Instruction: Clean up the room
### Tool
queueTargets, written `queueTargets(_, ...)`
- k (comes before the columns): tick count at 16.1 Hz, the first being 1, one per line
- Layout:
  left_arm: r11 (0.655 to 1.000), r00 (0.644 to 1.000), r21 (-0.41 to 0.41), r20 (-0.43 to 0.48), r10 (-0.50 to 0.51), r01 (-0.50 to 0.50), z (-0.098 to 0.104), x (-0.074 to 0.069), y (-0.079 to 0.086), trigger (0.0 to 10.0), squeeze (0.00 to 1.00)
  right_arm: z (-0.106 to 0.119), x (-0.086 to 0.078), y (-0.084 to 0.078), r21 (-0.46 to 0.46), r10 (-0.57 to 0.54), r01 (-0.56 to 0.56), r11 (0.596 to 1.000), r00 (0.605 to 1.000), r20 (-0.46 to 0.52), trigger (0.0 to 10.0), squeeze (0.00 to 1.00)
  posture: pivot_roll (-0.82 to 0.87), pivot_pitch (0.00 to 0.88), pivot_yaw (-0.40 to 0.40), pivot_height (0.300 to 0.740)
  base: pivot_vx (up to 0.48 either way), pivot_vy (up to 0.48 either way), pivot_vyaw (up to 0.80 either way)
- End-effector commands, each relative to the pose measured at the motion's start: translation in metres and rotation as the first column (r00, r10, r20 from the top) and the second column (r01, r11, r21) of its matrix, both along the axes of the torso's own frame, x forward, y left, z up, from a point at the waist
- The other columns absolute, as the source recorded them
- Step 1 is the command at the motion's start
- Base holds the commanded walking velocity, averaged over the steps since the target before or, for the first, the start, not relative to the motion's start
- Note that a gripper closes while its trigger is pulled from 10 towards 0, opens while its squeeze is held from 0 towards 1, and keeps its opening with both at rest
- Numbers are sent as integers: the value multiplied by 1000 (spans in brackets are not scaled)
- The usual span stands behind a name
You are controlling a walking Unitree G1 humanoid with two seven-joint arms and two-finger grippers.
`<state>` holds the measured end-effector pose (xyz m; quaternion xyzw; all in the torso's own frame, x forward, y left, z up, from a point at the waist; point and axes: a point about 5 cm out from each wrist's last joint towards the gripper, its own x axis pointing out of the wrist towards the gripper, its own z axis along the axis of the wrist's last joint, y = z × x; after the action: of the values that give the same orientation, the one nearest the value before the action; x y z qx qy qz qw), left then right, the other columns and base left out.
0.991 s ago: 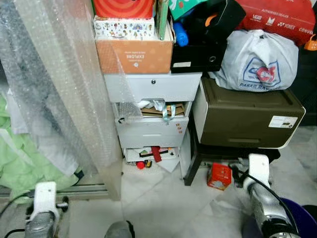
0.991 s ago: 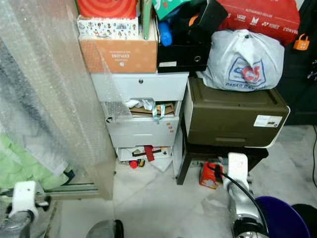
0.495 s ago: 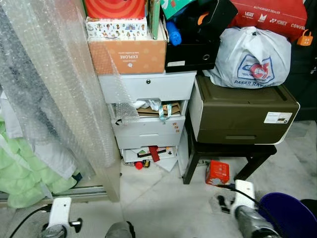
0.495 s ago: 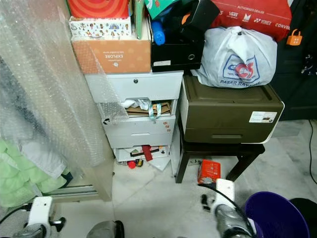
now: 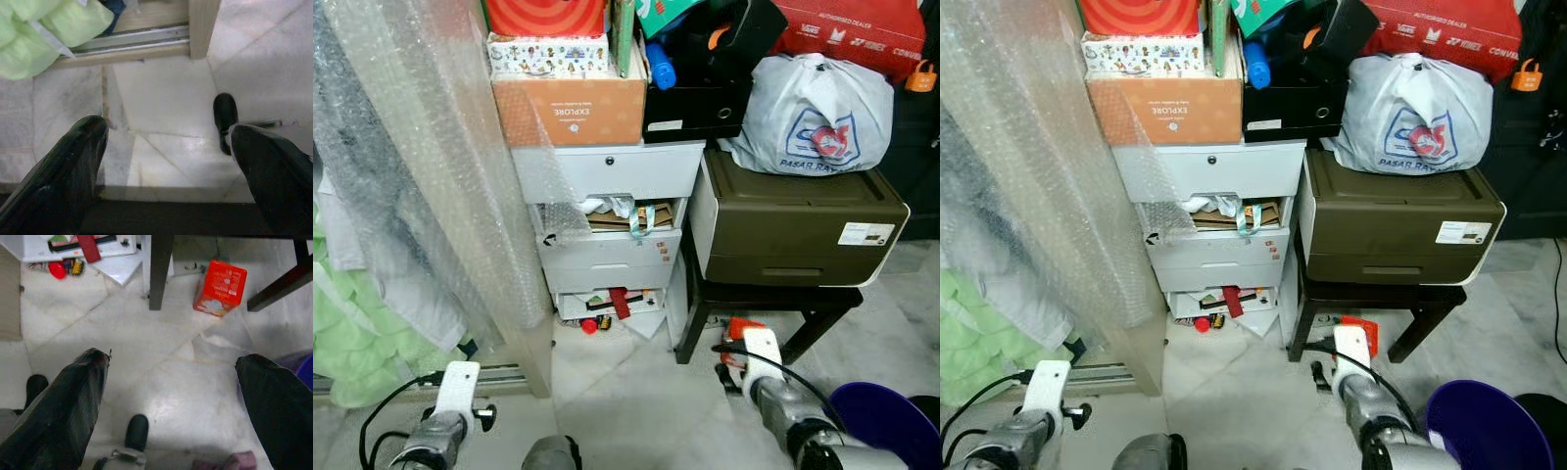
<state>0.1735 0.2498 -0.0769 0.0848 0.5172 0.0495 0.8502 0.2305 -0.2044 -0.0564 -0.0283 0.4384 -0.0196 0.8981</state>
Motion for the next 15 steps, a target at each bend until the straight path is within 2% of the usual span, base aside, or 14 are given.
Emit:
queueTargets(1,1000,1000,13,9,-21,21,2,5,-2,10000,0,-2,-5,-7,-17,-4,3,1000,1000,-28,10000,0,-19,0,-4,740,0,0,-800)
queueTargets(3,998,999,19,7,-53,52,2,10,-10,10000,0,-4,-14,-22,-53,-6,3,999,999,-54,10000,0,-28,0,-3,740,0,0,-678)
queueTargets(5,998,998,22,11,-62,62,2,15,-16,10000,0,-6,-19,-27,-66,-7,3,998,998,-66,10000,0,-31,0,-2,740,0,0,-209)
queueTargets(9,997,997,33,29,-65,64,6,26,-25,10000,0,-6,-20,-26,-82,17,-23,996,997,-71,10000,0,-38,0,5,740,0,0,0)
queueTargets(11,994,995,48,31,-98,97,8,32,-30,10000,0,-5,-14,-21,-81,47,-51,995,997,-58,10000,0,-33,0,9,740,0,274,0)
queueTargets(14,993,994,57,30,-107,105,9,33,-26,10000,0,-5,-16,-24,-81,49,-54,995,997,-58,10000,0,-33,0,13,740,0,270,0)
queueTargets(15,992,994,68,27,-107,105,11,31,-16,10000,0,-4,-16,-25,-84,53,-58,995,997,-59,10000,0,-33,0,15,740,0,270,0)
